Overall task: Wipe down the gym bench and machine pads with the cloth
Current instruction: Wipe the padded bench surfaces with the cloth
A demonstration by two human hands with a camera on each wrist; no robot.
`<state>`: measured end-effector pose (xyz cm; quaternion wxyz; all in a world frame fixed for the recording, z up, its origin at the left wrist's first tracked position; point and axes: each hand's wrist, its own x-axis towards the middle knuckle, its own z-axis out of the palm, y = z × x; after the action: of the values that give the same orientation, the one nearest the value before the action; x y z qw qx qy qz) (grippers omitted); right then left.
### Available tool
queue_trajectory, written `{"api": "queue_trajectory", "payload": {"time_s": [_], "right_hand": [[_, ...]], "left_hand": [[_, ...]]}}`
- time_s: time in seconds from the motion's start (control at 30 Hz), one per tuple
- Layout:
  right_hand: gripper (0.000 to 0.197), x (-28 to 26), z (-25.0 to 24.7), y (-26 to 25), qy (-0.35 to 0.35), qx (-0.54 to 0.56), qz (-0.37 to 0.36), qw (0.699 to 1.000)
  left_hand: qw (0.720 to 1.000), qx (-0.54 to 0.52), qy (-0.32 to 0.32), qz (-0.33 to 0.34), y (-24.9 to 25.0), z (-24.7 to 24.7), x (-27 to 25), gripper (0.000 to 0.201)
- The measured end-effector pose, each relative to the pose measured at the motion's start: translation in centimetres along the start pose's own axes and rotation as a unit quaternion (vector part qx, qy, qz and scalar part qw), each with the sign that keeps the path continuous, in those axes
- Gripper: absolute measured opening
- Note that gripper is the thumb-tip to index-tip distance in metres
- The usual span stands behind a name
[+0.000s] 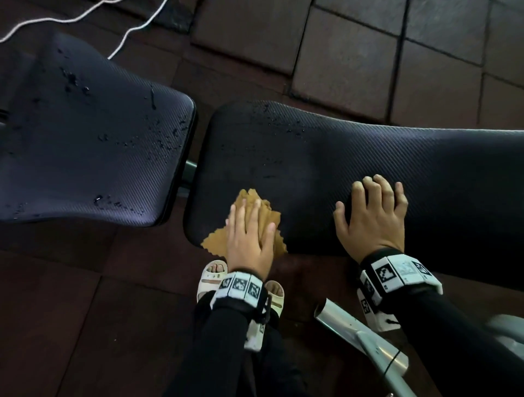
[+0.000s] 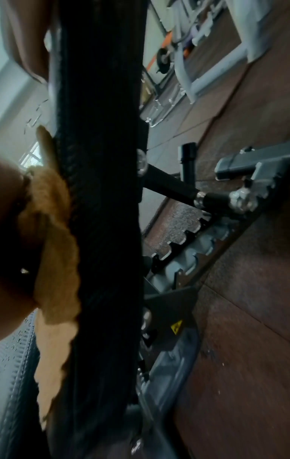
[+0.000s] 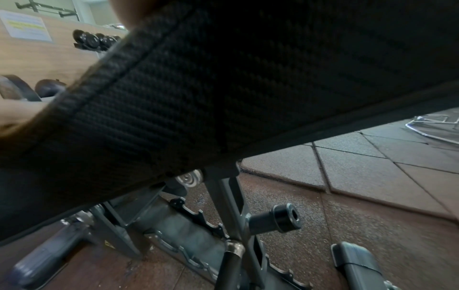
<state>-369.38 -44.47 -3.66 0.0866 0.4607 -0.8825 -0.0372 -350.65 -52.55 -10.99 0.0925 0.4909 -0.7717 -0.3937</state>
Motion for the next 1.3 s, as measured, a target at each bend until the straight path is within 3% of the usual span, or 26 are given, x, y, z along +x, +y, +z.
{"api": "queue_trajectory", "payload": {"time_s": [0.13,0.3,0.47,0.53,0.63,0.73,0.83,1.0,1.17,1.3], "right_hand": [[0.042,0.0,0.0,-0.1,-0.001,-0.003,0.003,1.000],[0.042,0.0,0.0,-0.1,0.003,-0.006,0.006,1.000],[0.041,0.1,0.1,-0.1,0.006,-0.011,0.006,1.000],[0.041,0.1,0.1,-0.1,0.009,-0.014,0.006,1.000],[0.040,0.1,0.1,-0.2,0.010,-0.017,0.005,1.000],[0.041,0.1,0.0,-0.2,0.011,-0.017,0.005,1.000],[0.044,0.2,-0.1,-0.2,0.004,-0.009,0.015,1.000],[0.051,0.3,-0.1,-0.2,-0.010,0.012,0.020,1.000],[0.055,0.3,-0.1,-0.2,-0.030,0.001,0.020,0.999],[0.056,0.3,-0.2,-0.3,-0.033,-0.003,0.022,0.999]], "left_hand": [[1.000,-0.012,0.007,-0.008,-2.0,-0.5,-1.7,0.061],[0.985,-0.026,0.060,-0.159,-4.8,-1.9,0.9,0.056],[0.959,-0.004,0.023,-0.283,-5.3,-3.7,6.1,0.060],[0.962,0.019,-0.004,-0.271,-3.5,-3.5,7.7,0.063],[0.986,0.026,-0.038,-0.159,0.2,-1.9,7.6,0.065],[0.997,0.014,-0.050,-0.056,1.8,-0.4,4.4,0.066],[0.999,-0.009,-0.029,-0.018,0.6,-0.6,0.6,0.068],[0.992,-0.030,0.009,-0.123,-3.7,-1.6,-0.8,0.064],[0.979,-0.005,0.035,-0.201,-6.6,-3.0,4.6,0.061],[0.971,0.036,-0.001,-0.234,-5.6,-3.7,9.1,0.065]]}}
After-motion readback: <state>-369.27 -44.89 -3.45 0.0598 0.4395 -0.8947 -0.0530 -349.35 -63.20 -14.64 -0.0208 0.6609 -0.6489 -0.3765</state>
